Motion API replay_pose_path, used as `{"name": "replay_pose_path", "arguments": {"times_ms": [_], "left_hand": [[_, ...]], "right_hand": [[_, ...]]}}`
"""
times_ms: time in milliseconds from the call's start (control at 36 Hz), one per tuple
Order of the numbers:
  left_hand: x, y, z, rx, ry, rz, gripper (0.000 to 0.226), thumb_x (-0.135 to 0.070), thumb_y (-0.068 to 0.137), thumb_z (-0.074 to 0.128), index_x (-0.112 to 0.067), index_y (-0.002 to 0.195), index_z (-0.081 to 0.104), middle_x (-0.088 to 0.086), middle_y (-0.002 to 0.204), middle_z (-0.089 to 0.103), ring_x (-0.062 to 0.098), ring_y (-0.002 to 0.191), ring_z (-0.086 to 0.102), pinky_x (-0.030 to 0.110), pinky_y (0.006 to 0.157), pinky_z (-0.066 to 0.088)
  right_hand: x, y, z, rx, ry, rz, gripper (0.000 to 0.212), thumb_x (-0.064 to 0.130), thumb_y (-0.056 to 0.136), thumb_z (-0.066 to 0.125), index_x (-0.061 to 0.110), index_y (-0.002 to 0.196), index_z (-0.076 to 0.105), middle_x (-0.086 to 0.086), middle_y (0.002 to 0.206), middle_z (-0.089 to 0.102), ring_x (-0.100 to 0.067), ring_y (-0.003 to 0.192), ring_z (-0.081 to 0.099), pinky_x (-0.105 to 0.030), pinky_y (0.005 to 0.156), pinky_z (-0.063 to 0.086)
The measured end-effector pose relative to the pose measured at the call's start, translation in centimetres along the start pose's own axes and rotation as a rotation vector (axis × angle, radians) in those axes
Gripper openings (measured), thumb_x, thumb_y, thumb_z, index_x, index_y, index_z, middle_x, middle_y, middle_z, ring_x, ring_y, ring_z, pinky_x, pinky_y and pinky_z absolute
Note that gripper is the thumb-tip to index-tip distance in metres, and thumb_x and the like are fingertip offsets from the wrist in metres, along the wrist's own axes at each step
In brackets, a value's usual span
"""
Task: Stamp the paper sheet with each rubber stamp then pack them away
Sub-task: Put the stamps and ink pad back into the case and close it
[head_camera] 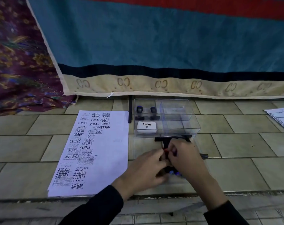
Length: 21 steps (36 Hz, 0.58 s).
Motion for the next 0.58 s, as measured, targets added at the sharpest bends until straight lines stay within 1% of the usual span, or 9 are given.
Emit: {"name": "replay_pose_path", "arguments": {"times_ms": [56, 83, 167, 250, 306, 333, 444, 500, 583], "left_hand": [[-0.4, -0.1, -0.2, -0.010, -0.003, 0.056, 0.017, -0.032, 0.085, 0.060, -0.017, 0.092, 0.065, 0.001, 0.096, 0.049, 0.017, 0.084, 0.051, 0.024, 0.064, 0.041], [-0.5, -0.1, -0.3, -0.006, -0.002, 0.076, 0.014, -0.028, 0.085, 0.059, -0.017, 0.091, 0.065, 0.002, 0.096, 0.050, 0.017, 0.083, 0.050, 0.024, 0.064, 0.039], [-0.3, 0.0, 0.0, 0.049, 0.025, 0.099, 0.020, -0.021, 0.085, 0.055, -0.015, 0.100, 0.066, 0.003, 0.105, 0.053, 0.017, 0.090, 0.049, 0.027, 0.070, 0.043], [0.0, 0.2, 0.6, 0.114, 0.077, 0.117, 0.023, -0.027, 0.091, 0.055, -0.014, 0.107, 0.064, 0.003, 0.107, 0.055, 0.018, 0.096, 0.049, 0.034, 0.078, 0.046], [0.2, 0.3, 1.1, 0.158, 0.137, 0.129, 0.030, -0.035, 0.095, 0.055, -0.014, 0.114, 0.062, 0.002, 0.111, 0.056, 0.019, 0.101, 0.049, 0.035, 0.084, 0.044], [0.3, 0.4, 1.2, 0.162, 0.160, 0.134, 0.032, -0.037, 0.095, 0.056, -0.014, 0.116, 0.062, 0.003, 0.112, 0.057, 0.019, 0.102, 0.049, 0.035, 0.086, 0.044], [0.1, 0.5, 1.2, 0.135, 0.185, 0.150, 0.031, -0.036, 0.090, 0.064, -0.010, 0.107, 0.062, 0.005, 0.105, 0.059, 0.023, 0.096, 0.054, 0.037, 0.081, 0.048], [-0.2, 0.5, 0.9, 0.103, 0.185, 0.176, 0.029, -0.035, 0.088, 0.067, -0.009, 0.100, 0.063, 0.006, 0.097, 0.061, 0.024, 0.089, 0.057, 0.039, 0.075, 0.051], [-0.5, 0.1, 0.4, 0.060, 0.198, 0.223, 0.027, -0.034, 0.082, 0.075, -0.011, 0.090, 0.065, 0.003, 0.088, 0.061, 0.021, 0.080, 0.059, 0.032, 0.067, 0.053]], "right_hand": [[-0.4, -0.6, 0.5, 0.046, -0.017, 0.006, 0.010, 0.004, 0.079, 0.051, 0.011, 0.081, 0.058, -0.004, 0.082, 0.059, -0.021, 0.075, 0.057, -0.036, 0.068, 0.050], [-0.6, -0.8, 0.7, 0.062, -0.026, 0.008, 0.010, 0.004, 0.078, 0.051, 0.013, 0.079, 0.056, -0.003, 0.080, 0.057, -0.021, 0.075, 0.056, -0.036, 0.068, 0.050], [-1.1, -0.9, 1.0, 0.100, -0.042, 0.028, 0.011, 0.005, 0.078, 0.052, 0.015, 0.078, 0.057, 0.000, 0.076, 0.056, -0.019, 0.072, 0.057, -0.032, 0.064, 0.050], [-1.5, -0.9, 1.2, 0.124, -0.088, 0.034, 0.007, 0.010, 0.081, 0.055, 0.016, 0.082, 0.059, 0.000, 0.076, 0.057, -0.018, 0.073, 0.058, -0.029, 0.062, 0.048], [-1.6, -1.1, 1.2, 0.118, -0.126, 0.029, 0.002, 0.015, 0.083, 0.057, 0.017, 0.083, 0.057, -0.001, 0.077, 0.058, -0.019, 0.073, 0.056, -0.026, 0.059, 0.042], [-1.6, -1.2, 1.1, 0.118, -0.134, 0.024, 0.005, 0.017, 0.083, 0.058, 0.018, 0.081, 0.054, -0.001, 0.076, 0.056, -0.019, 0.072, 0.055, -0.026, 0.058, 0.040], [-1.7, -1.6, 1.4, 0.166, -0.146, 0.022, 0.027, 0.024, 0.082, 0.063, 0.023, 0.072, 0.038, 0.002, 0.073, 0.047, -0.021, 0.072, 0.052, -0.026, 0.058, 0.036], [-1.8, -1.9, 1.6, 0.192, -0.148, 0.036, 0.030, 0.027, 0.080, 0.066, 0.024, 0.075, 0.037, 0.004, 0.074, 0.047, -0.021, 0.074, 0.053, -0.026, 0.059, 0.037], [-1.7, -2.1, 1.6, 0.196, -0.161, 0.031, 0.031, 0.029, 0.078, 0.069, 0.022, 0.082, 0.039, 0.004, 0.078, 0.049, -0.022, 0.079, 0.059, -0.026, 0.058, 0.036]]}}
Point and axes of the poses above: each hand's wrist, its own y-axis towards the middle knuckle, its own z-axis out of the palm, x = y × z, the point moved 7 cm from there along y, towards the middle knuckle
